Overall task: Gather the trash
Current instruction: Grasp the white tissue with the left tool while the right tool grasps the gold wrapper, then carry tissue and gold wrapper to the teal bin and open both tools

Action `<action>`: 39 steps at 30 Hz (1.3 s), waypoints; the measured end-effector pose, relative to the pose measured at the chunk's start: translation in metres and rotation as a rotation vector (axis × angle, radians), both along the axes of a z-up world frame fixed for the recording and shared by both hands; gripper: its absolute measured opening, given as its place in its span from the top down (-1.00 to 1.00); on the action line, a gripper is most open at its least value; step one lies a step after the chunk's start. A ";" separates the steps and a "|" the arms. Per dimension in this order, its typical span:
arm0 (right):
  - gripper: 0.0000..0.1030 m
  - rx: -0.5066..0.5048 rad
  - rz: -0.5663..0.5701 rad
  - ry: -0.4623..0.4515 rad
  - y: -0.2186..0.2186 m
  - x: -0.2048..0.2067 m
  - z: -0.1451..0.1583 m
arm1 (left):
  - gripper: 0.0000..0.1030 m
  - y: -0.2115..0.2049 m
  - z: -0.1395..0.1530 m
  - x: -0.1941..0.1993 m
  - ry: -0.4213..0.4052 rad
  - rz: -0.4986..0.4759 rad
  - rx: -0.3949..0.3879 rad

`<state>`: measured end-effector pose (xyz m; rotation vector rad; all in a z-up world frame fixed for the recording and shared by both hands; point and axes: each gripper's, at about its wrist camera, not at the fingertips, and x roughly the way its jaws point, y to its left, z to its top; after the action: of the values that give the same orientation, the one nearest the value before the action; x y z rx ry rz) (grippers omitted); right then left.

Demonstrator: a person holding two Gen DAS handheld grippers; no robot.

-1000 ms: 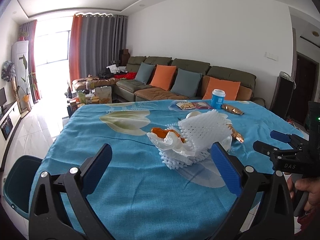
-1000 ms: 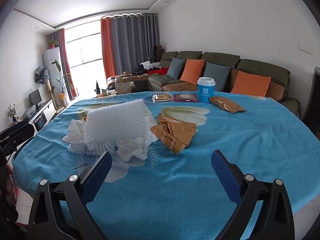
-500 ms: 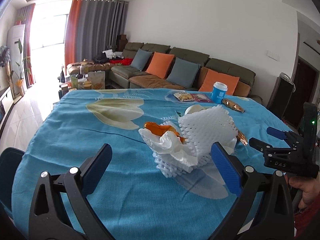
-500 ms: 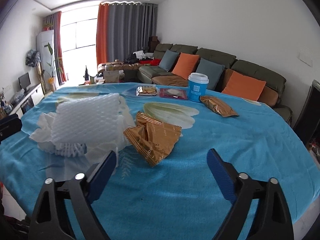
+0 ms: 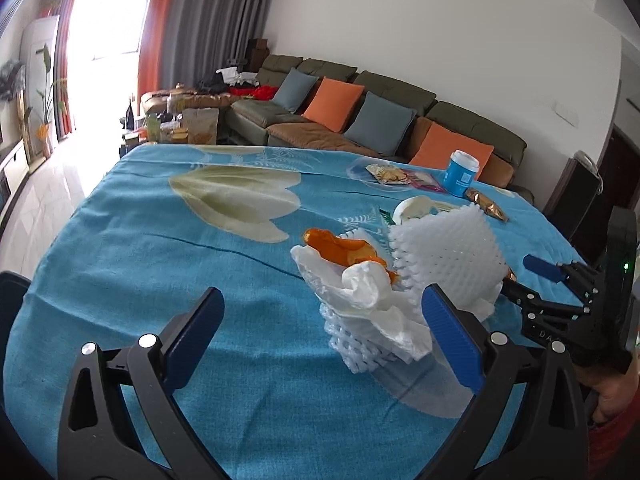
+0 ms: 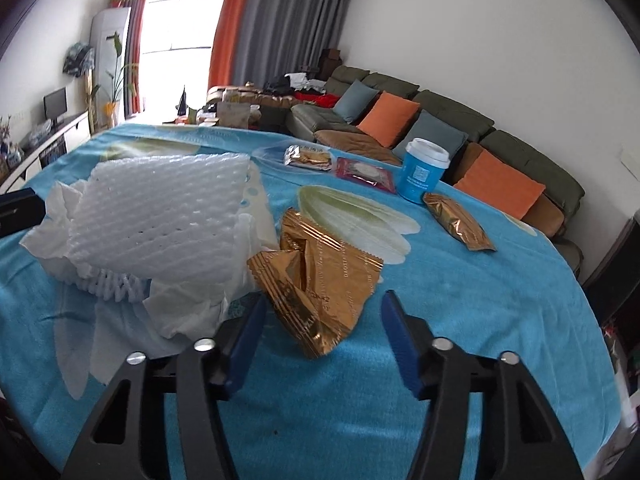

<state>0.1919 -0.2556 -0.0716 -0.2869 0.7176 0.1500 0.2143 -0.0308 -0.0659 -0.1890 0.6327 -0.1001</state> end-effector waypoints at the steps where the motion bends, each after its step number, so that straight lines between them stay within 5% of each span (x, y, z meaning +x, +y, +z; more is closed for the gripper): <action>1: 0.11 0.000 0.003 0.005 0.000 0.001 -0.001 | -0.83 0.000 -0.001 0.001 -0.001 0.004 -0.001; 11: 0.55 0.018 0.011 0.026 -0.003 0.004 -0.003 | -0.04 -0.015 -0.013 0.022 0.061 -0.057 0.019; 16: 0.64 0.035 0.006 0.021 -0.007 0.003 -0.001 | 0.61 -0.015 -0.018 0.026 0.078 -0.060 0.004; 30: 0.70 0.083 -0.057 -0.086 -0.021 -0.022 0.029 | 0.76 0.004 0.014 -0.008 -0.065 -0.042 -0.025; 39: 0.70 0.125 0.036 -0.172 0.006 -0.049 0.062 | 0.76 0.034 0.039 -0.048 -0.148 0.036 -0.015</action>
<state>0.1429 -0.2498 -0.0099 -0.1909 0.5308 0.2010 0.1663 0.0032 -0.0269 -0.2058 0.4809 -0.0834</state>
